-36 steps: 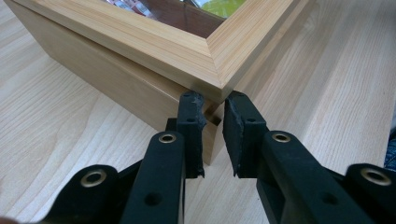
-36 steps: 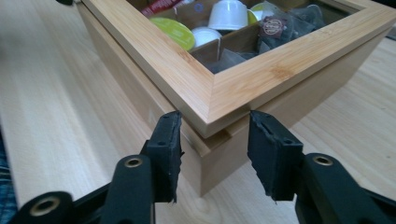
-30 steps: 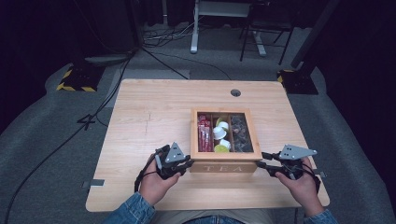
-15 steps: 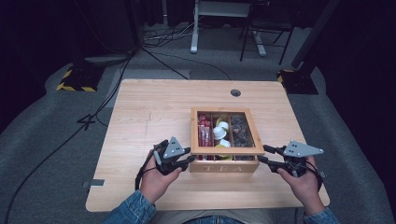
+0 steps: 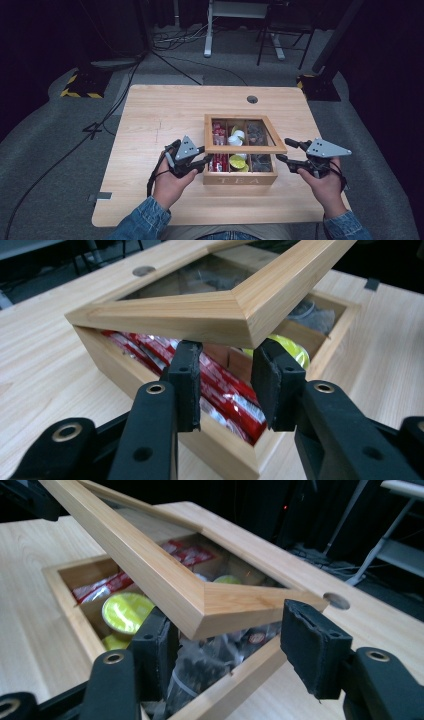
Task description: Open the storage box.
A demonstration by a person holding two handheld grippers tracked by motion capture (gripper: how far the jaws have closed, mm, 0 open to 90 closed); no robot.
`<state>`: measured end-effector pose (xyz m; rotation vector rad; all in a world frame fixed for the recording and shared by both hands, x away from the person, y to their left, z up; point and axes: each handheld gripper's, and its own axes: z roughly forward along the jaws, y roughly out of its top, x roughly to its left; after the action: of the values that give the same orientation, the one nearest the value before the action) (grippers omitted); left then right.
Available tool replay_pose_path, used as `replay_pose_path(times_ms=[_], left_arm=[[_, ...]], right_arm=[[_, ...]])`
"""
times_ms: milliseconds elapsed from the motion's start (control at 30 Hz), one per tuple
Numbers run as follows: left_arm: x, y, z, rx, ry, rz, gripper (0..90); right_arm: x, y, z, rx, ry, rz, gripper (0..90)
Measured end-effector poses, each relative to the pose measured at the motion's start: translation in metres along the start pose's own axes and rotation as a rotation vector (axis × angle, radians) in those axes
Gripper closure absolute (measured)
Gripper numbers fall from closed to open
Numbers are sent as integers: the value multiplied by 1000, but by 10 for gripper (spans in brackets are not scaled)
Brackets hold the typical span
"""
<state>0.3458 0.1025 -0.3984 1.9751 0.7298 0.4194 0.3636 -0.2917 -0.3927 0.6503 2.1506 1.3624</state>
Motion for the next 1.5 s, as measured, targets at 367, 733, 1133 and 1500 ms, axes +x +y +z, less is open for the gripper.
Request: replay_pose_path(times_ms=[367,733,1133,1500], left_arm=[[6,9,-7,4,68,-10,526],[23,-11,-28,50,121,-60,453],[42,-29,-42,76,162,-98,437],[49,-46,-39,94,172,-104,417]], right_arm=[[-11,15,7,-31,29,-25,443],[-34,40,17,-75,47,-15,477],[-55,59,33,-111,57,45,509],[-75,79,48,-143,47,94,509]])
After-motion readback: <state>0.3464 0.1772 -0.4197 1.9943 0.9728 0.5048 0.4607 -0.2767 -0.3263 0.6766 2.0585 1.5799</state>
